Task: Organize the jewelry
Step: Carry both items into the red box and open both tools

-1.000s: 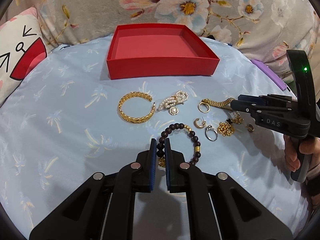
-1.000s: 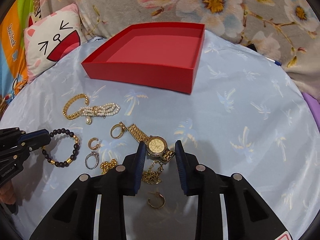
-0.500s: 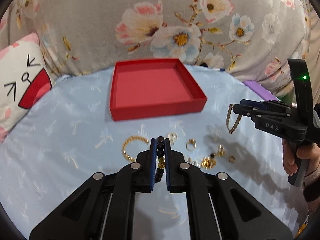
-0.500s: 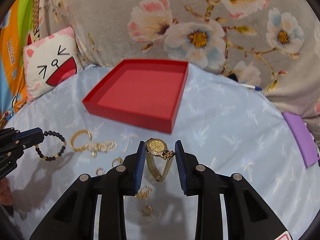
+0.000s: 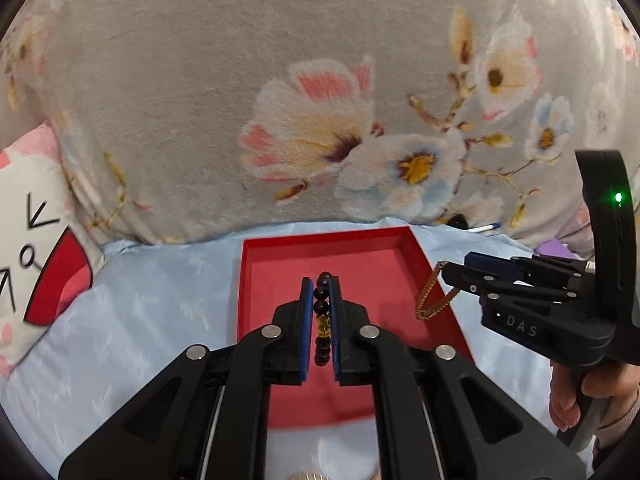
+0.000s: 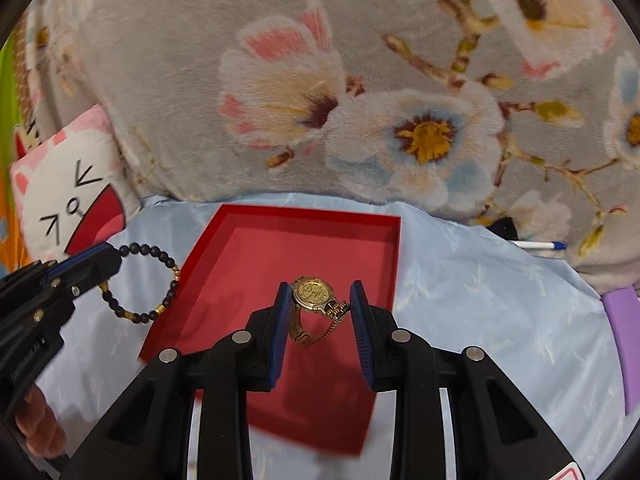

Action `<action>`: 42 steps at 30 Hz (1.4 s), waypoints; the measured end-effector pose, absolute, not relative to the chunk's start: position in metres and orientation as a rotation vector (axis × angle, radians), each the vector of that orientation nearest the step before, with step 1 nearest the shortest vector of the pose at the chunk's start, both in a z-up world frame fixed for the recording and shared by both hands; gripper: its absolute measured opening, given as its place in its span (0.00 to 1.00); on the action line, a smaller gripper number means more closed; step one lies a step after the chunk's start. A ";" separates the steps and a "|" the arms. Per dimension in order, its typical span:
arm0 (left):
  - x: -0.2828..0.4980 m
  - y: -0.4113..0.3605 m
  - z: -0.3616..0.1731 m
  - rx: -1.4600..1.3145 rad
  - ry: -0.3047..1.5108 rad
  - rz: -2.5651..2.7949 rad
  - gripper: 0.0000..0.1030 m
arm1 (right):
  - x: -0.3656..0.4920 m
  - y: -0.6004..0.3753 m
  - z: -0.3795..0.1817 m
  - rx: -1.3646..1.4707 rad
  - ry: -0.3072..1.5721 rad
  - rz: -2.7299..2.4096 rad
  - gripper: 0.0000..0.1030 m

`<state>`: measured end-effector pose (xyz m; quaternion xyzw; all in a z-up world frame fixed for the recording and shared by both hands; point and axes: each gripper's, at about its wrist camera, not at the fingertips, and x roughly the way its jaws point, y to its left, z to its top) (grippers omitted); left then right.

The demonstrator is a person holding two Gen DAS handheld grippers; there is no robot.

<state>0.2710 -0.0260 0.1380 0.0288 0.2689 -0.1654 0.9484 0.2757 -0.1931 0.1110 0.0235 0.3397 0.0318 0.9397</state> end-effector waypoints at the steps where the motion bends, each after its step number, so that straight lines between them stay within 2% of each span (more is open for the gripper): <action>1: 0.283 -0.028 0.135 0.065 0.552 -0.330 0.07 | 0.288 -0.193 0.108 0.051 0.701 0.060 0.27; 9: 0.384 -0.038 0.093 0.030 0.652 -0.262 0.07 | 0.376 -0.193 0.075 0.076 0.786 0.013 0.28; 18: 0.414 -0.046 0.070 0.075 0.690 -0.209 0.07 | 0.401 -0.202 0.044 0.027 0.894 -0.046 0.29; 20: 0.415 -0.046 0.068 0.069 0.690 -0.196 0.12 | 0.400 -0.204 0.044 0.026 0.886 -0.045 0.29; 21: 0.415 -0.046 0.068 0.071 0.688 -0.194 0.24 | 0.399 -0.204 0.045 0.023 0.882 -0.047 0.29; 22: 0.413 -0.047 0.068 0.077 0.679 -0.183 0.40 | 0.399 -0.205 0.046 0.024 0.876 -0.045 0.32; 24: 0.408 -0.046 0.068 0.090 0.645 -0.168 0.52 | 0.395 -0.207 0.049 0.030 0.855 -0.036 0.37; 29: 0.392 -0.045 0.072 0.099 0.620 -0.172 0.54 | 0.377 -0.205 0.060 0.030 0.803 -0.024 0.44; 32: 0.370 -0.039 0.079 0.099 0.603 -0.184 0.58 | 0.352 -0.206 0.069 0.044 0.778 0.002 0.46; 35: 0.344 -0.027 0.086 0.093 0.589 -0.197 0.63 | 0.318 -0.212 0.078 0.067 0.747 0.021 0.50; 42: 0.263 0.005 0.091 0.131 0.560 -0.190 0.71 | 0.221 -0.226 0.082 0.083 0.714 0.049 0.53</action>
